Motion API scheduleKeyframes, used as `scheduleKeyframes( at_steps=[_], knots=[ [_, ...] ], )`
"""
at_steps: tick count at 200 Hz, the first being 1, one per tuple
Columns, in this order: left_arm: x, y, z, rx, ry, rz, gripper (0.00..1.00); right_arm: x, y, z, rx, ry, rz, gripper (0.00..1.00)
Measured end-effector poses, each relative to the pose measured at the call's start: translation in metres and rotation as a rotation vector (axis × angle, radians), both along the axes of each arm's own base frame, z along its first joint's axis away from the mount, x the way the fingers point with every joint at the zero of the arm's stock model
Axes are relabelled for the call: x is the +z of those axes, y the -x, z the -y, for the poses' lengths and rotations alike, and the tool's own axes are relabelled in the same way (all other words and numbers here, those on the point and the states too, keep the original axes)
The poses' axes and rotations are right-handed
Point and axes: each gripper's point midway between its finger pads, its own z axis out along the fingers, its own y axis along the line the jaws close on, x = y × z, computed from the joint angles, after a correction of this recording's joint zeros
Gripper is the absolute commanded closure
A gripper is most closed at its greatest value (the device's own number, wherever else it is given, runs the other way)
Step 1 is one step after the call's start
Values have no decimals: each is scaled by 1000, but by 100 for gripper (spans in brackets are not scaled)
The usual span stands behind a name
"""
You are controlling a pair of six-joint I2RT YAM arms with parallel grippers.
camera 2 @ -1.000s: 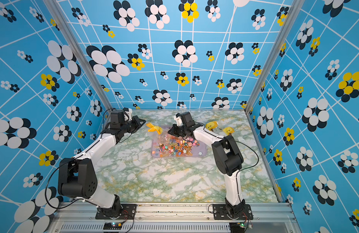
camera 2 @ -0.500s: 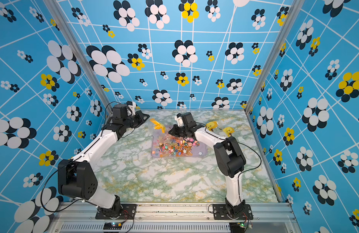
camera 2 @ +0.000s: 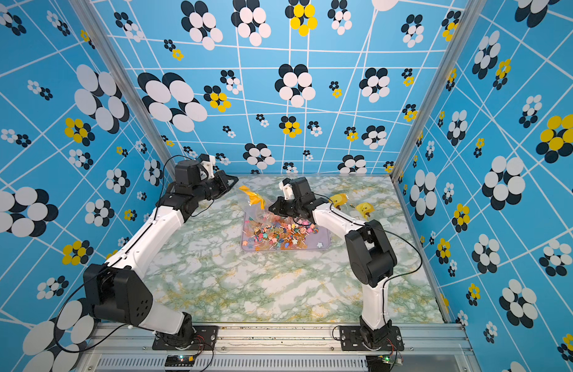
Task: Pour candies out of the ziploc bag
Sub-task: 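Pour the candies out of the ziploc bag onto the tray.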
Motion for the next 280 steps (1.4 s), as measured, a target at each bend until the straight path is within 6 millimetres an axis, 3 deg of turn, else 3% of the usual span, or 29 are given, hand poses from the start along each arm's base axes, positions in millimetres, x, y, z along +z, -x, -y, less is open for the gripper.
scheduleKeyframes(
  at_steps=[83,131,160,175,183,229,280],
  knots=[
    [5,3,1,-5,0,11,100,28,5,14,-21,-19,40,100],
    [3,5,2,-12,-1,-3,100,14,10,21,-25,-1,14,100],
    [6,7,4,-24,-6,1,72,17,10,25,-32,-3,19,100],
    [6,9,5,-30,-17,4,38,26,9,29,-43,-9,33,100],
    [7,10,5,-29,-16,1,29,32,9,32,-48,-15,44,100],
    [21,18,1,-17,-21,33,17,61,12,41,-67,-38,101,100],
    [51,35,-9,17,-58,120,4,71,14,55,-91,-44,118,100]
  ],
)
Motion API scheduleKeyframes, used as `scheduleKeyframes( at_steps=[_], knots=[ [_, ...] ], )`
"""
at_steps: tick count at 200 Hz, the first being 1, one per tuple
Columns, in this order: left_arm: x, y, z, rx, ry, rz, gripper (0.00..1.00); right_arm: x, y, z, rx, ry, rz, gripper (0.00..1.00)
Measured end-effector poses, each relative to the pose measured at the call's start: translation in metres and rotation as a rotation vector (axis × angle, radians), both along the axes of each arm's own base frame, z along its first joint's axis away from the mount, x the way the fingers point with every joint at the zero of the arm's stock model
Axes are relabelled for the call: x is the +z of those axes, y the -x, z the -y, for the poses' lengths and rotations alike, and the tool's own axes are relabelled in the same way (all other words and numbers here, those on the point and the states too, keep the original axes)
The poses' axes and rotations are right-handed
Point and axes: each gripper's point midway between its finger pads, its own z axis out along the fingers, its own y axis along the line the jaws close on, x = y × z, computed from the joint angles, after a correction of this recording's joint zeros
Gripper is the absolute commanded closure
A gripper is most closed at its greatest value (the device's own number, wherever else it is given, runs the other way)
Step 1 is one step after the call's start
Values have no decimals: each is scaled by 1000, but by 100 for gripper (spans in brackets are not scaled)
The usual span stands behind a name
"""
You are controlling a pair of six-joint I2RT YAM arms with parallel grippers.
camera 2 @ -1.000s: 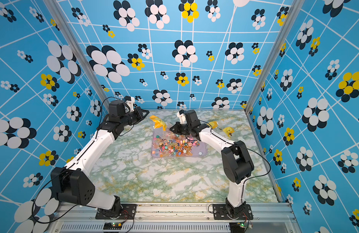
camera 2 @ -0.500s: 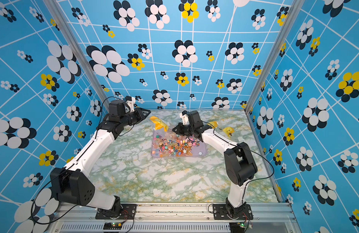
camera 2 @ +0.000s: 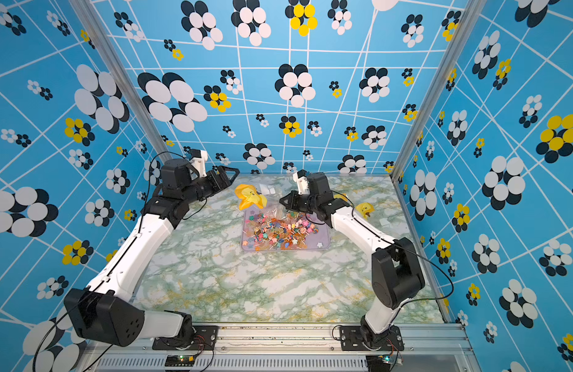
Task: Pour candies out of the ziploc bag
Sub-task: 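Pour the candies out of the ziploc bag onto the tray, then place the ziploc bag in the ziploc bag.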
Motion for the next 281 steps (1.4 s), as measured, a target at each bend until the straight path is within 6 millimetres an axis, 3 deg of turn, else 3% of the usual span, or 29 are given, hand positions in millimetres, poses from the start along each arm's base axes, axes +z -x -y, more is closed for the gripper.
scheduleKeyframes(
  at_steps=[24,53,105,147,165,178,194,207,225,240,281],
  knots=[
    [13,11,-7,20,-27,42,0,11,-5,25,-52,-1,18,100],
    [24,25,-11,25,-45,88,1,37,-8,56,-126,15,78,100],
    [-3,38,-12,19,-91,64,0,76,1,104,-269,116,207,100],
    [-3,53,-4,-12,-115,98,1,82,-3,179,-533,286,272,100],
    [0,61,-2,-23,-113,129,0,68,-8,223,-665,346,239,100],
    [1,65,1,-36,-108,151,1,46,-13,262,-770,376,171,100],
    [-2,69,6,-61,-102,165,1,7,-16,308,-890,408,51,100],
    [-8,71,11,-84,-99,163,0,-29,-13,331,-947,435,-51,100],
    [-15,76,16,-109,-101,159,1,-79,0,345,-984,497,-182,100],
    [-17,81,17,-120,-103,159,1,-107,13,350,-994,545,-257,99],
    [-10,90,15,-126,-114,198,1,-127,21,364,-1033,626,-320,98]
  ],
)
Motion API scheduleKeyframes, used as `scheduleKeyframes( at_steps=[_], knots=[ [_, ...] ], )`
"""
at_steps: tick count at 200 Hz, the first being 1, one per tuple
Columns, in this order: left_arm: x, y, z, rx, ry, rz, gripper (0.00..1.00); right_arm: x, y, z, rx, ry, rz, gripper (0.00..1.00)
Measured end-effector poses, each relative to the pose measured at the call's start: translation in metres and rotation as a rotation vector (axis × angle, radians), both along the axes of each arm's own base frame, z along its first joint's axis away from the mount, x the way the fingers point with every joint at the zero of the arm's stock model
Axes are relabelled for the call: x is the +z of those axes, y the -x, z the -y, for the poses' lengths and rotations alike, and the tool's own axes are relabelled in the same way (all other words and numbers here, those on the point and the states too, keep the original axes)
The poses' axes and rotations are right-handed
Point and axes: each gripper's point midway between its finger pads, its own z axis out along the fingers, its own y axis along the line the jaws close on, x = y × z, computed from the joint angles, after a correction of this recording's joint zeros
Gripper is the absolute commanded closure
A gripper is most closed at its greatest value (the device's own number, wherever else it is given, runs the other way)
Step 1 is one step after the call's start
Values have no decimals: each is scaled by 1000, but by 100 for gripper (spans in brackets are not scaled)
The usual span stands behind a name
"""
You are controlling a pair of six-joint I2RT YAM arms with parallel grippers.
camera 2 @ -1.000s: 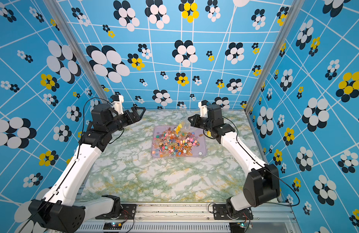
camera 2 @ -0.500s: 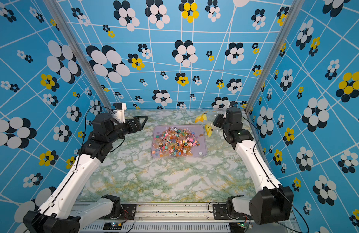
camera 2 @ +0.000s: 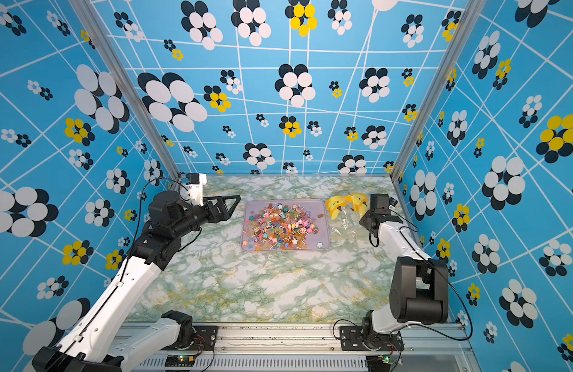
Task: Pour candies out of the ziploc bag
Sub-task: Place the ziploc bag in the ziploc bag.
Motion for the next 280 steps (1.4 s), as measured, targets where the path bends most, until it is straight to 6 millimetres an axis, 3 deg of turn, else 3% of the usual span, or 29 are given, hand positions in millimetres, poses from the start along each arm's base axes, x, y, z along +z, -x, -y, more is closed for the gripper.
scheduleKeyframes(
  at_steps=[36,68,76,99,131,187,206,218,240,260,280],
  knots=[
    [-9,4,-1,-2,-10,-14,1,-14,-11,9,-17,-11,-52,95],
    [-12,9,-2,-6,-23,-5,0,-5,-25,2,19,-61,-19,86],
    [-13,11,-3,-6,-25,-2,1,-2,-27,-1,24,-74,-3,82],
    [-17,16,-6,0,-41,5,1,9,-28,-6,44,-93,27,57],
    [-24,19,-12,26,-76,7,0,39,-27,-7,48,-95,102,46],
    [-32,23,-20,61,-112,11,1,109,-11,-7,45,-58,269,44],
    [-39,22,-22,74,-118,1,1,132,-6,-18,79,-61,332,44],
    [-46,20,-25,89,-124,-7,0,138,-8,-36,142,-78,356,44],
    [-62,18,-29,118,-125,-31,1,122,-21,-77,281,-145,326,44],
    [-77,23,-35,150,-127,-45,0,82,-34,-111,384,-218,236,44],
    [-81,31,-43,181,-133,-33,1,43,-40,-136,446,-270,148,44]
  ],
)
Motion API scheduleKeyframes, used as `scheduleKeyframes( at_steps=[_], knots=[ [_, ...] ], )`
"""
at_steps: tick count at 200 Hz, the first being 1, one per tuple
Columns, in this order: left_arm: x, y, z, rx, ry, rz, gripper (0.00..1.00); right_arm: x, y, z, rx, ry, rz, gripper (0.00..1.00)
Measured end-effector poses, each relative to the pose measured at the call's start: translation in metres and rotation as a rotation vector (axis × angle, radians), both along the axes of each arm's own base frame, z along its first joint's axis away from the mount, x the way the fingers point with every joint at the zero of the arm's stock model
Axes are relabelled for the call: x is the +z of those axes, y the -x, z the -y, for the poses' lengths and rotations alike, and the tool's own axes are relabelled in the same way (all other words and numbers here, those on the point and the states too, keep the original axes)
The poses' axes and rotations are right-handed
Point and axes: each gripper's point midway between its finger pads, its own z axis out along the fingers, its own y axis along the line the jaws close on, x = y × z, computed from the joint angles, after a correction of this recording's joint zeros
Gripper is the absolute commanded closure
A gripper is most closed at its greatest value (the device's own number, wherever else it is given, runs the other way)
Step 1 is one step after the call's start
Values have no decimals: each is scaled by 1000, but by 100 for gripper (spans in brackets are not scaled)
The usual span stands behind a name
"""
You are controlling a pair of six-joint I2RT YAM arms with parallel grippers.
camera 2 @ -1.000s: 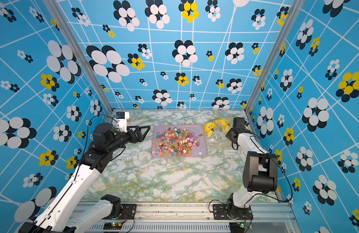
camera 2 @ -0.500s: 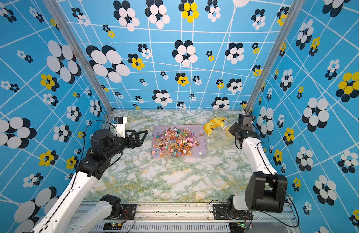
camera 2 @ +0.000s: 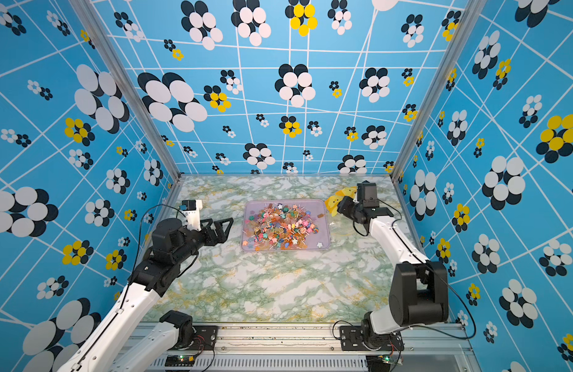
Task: Pour candies out of the ziploc bag
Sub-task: Place the ziploc bag in the ziploc bag.
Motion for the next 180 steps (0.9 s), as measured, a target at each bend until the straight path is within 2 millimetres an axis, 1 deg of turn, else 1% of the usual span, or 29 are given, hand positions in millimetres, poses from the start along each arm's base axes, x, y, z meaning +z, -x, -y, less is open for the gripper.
scheduleKeyframes(
  at_steps=[3,24,38,52,69,86,104,124,139,155,166,180],
  knots=[
    [2,1,-1,4,0,6,0,-7,-1,-5,15,-4,-14,45],
    [12,6,-7,27,-2,46,0,-36,-6,-26,67,-21,-69,45],
    [15,9,-10,38,-6,55,0,-54,-13,-33,83,-30,-101,45],
    [14,11,-12,48,-10,51,0,-72,-24,-33,77,-24,-128,45],
    [11,13,-14,56,-14,43,1,-94,-38,-29,57,-5,-161,46],
    [10,17,-17,65,-16,47,0,-107,-43,-20,27,17,-184,46],
    [9,22,-20,76,-18,53,1,-108,-46,-4,-16,39,-186,46],
    [6,27,-24,87,-21,54,1,-99,-56,17,-72,67,-163,46],
    [1,29,-26,94,-24,51,1,-90,-64,27,-96,81,-144,46],
    [-5,30,-27,102,-30,40,0,-81,-69,28,-96,80,-126,46],
    [-10,30,-29,109,-34,33,1,-75,-68,25,-88,74,-119,46],
    [-14,30,-31,122,-40,30,0,-62,-66,21,-76,63,-101,46]
  ],
)
